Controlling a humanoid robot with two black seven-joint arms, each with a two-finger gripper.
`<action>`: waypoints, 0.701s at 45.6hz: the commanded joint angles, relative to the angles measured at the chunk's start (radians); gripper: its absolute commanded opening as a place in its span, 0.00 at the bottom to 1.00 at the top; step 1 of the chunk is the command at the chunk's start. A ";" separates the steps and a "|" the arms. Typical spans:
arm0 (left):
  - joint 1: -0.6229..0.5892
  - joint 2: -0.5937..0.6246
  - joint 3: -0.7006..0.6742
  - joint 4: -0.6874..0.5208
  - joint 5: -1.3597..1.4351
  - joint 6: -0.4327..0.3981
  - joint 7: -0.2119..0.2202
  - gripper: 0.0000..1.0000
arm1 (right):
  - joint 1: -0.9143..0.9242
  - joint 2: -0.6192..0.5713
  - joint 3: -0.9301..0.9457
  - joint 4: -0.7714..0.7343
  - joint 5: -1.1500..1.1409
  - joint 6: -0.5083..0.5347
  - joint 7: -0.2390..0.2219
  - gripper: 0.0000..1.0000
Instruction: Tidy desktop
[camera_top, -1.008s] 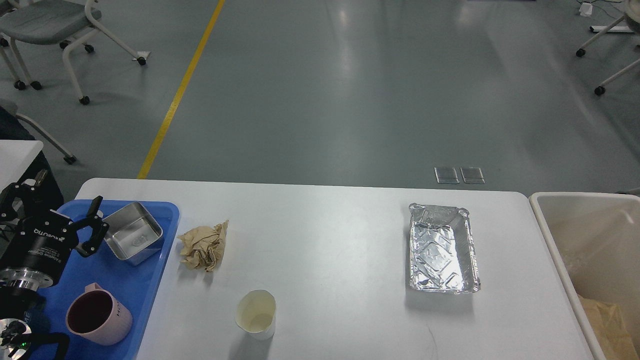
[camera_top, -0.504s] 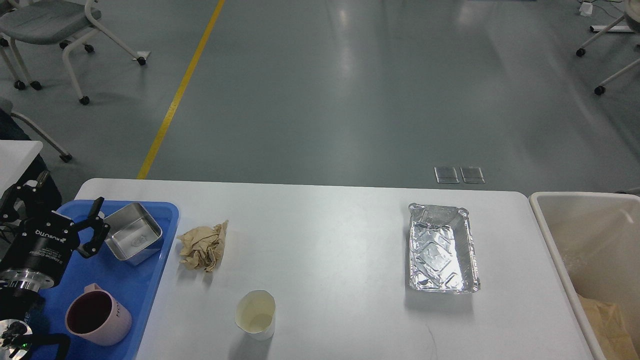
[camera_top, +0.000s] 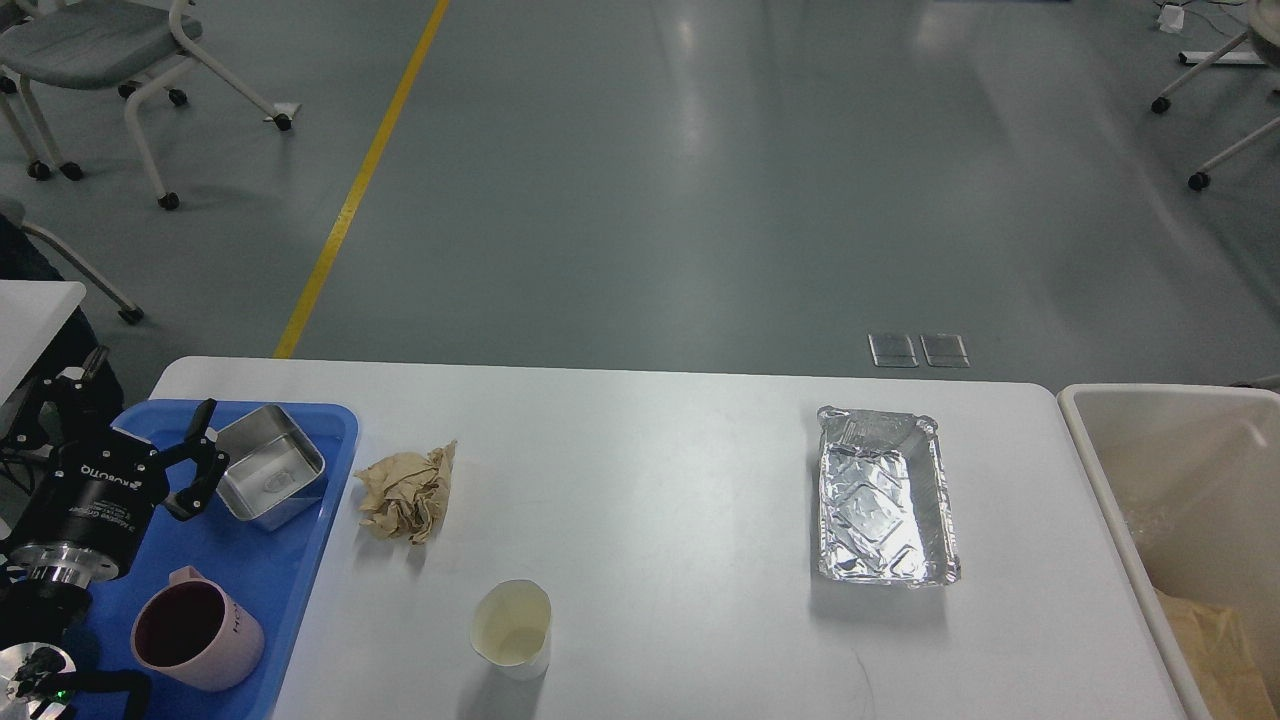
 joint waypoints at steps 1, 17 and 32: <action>0.003 0.002 0.000 0.001 0.000 0.000 0.000 0.97 | 0.004 0.002 -0.041 0.000 0.140 0.008 -0.009 1.00; 0.006 0.001 0.006 0.006 0.000 0.001 0.002 0.97 | -0.001 0.066 -0.072 0.000 0.787 0.144 -0.016 1.00; 0.006 0.002 0.014 0.008 0.002 0.032 0.008 0.97 | 0.041 0.379 -0.205 0.000 0.818 0.198 -0.081 1.00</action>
